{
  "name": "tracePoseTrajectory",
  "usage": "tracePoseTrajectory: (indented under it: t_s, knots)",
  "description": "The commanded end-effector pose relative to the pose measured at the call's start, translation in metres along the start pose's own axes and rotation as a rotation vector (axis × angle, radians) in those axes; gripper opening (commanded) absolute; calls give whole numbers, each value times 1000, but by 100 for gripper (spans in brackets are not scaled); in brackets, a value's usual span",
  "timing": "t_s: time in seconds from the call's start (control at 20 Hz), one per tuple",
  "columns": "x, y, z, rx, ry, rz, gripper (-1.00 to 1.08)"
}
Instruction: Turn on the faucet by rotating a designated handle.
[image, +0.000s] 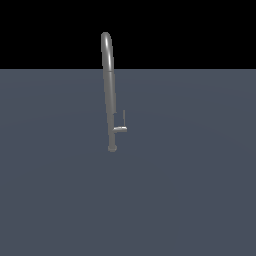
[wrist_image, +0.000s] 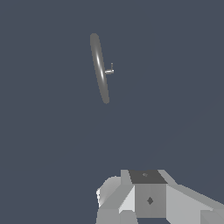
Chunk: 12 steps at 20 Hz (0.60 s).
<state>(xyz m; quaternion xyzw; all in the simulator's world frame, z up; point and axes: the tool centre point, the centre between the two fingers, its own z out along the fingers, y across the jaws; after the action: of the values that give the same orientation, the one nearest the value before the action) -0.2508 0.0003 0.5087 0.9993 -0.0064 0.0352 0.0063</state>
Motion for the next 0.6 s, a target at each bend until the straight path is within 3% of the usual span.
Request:
tracePoseTrajectory:
  t_s: [0.0,0.55]
  knots:
    - [0,0,0,0,0,0,-100]
    - [16,-2,5,33,-44,37,-100]
